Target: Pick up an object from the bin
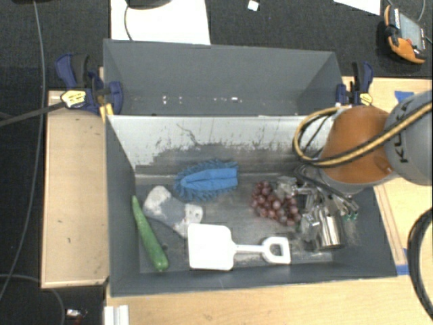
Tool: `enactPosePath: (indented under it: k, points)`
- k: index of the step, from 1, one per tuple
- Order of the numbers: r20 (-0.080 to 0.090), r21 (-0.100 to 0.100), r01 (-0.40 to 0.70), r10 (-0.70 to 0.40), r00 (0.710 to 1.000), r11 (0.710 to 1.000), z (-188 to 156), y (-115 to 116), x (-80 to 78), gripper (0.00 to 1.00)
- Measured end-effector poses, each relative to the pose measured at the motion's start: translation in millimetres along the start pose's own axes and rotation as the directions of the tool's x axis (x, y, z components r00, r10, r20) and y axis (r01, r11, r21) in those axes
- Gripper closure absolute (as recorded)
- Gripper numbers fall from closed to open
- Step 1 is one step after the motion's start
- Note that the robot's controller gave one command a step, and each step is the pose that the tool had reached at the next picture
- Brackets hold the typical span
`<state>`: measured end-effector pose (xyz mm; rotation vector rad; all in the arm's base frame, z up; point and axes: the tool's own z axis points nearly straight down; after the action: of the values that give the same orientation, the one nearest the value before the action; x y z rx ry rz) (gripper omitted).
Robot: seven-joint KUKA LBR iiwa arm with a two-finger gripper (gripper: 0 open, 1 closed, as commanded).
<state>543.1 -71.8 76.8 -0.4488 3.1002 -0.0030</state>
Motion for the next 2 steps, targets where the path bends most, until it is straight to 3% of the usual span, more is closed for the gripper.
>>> enactPosePath:
  k: [1, 2]
  points:
    - [0.001, 0.0, -0.001, 0.001, 1.0, 1.0, -0.3, -0.1, -0.3, 1.0]
    - [0.001, 0.0, -0.001, 0.001, 1.0, 1.0, -0.3, -0.1, -0.3, 1.0]
